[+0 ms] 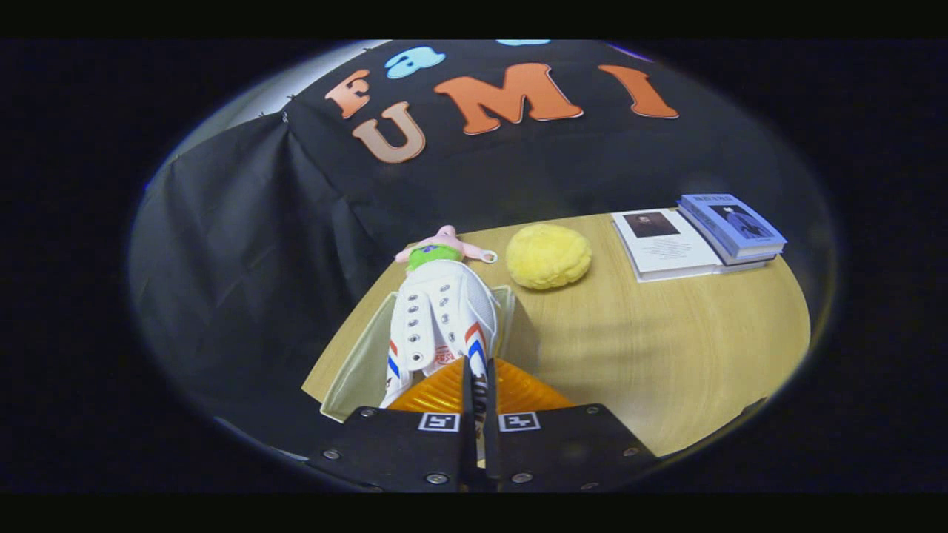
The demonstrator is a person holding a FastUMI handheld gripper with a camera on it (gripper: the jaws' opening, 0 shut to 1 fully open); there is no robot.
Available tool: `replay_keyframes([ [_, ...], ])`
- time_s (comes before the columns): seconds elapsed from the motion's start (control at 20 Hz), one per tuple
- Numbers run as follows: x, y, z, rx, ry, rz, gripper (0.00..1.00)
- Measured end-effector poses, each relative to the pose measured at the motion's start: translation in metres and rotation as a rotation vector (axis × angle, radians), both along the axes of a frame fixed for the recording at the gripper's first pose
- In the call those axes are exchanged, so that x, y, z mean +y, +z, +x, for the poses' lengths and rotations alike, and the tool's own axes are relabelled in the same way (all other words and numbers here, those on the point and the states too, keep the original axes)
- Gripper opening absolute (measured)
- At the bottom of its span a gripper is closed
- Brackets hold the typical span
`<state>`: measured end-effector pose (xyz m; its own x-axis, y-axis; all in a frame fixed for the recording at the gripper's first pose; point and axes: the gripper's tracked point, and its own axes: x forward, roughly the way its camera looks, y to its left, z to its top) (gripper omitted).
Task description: Open the storage box then place both shoes into the box .Put the left shoe in first, then the right shoe, with the right side of both shoes facing outward in a uniform manner.
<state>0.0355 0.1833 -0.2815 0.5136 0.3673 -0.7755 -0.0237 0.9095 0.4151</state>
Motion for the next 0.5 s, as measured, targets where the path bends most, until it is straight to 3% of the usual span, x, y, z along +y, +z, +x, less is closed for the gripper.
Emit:
replay_keyframes([
  [0.4, 0.062, -0.016, -0.010, -0.004, 0.142, -0.034, 0.10],
  [0.5, 0.074, 0.007, 0.003, -0.085, 0.104, 0.056, 0.16],
])
